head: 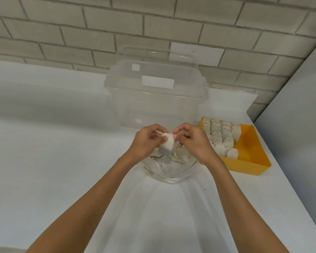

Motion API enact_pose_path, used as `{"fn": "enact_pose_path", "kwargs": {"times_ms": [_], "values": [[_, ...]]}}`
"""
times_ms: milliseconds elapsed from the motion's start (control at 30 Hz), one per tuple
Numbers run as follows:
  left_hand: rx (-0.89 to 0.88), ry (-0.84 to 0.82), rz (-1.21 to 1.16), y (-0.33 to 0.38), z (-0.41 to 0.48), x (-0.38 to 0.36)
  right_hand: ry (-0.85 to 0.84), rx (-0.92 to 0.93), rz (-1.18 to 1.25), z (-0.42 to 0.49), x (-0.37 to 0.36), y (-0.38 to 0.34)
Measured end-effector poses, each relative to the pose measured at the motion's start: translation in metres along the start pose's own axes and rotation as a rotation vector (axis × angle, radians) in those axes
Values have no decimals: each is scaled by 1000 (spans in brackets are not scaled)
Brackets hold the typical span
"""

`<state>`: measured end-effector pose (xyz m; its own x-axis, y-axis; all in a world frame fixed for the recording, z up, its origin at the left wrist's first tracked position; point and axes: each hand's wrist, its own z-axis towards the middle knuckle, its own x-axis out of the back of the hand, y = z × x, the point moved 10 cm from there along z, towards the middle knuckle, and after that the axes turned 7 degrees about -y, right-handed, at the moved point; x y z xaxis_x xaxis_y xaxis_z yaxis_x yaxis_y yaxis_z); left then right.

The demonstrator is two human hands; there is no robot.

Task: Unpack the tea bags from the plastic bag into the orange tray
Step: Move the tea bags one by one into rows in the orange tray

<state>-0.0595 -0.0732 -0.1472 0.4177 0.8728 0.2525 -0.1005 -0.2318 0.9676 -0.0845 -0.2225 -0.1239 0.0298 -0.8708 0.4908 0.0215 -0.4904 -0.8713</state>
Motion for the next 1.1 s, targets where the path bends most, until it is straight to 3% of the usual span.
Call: {"fn": "enact_pose_path", "kwargs": {"times_ms": [367, 600, 1100], "values": [[19, 76, 96, -4, -1, 12, -113, -174, -730, 3, -33, 46], [24, 82, 106, -5, -2, 10, -65, -156, -866, 0, -37, 42], [-39, 73, 68, 36, 5, 4, 90, 12, -265, -14, 34, 2]]}}
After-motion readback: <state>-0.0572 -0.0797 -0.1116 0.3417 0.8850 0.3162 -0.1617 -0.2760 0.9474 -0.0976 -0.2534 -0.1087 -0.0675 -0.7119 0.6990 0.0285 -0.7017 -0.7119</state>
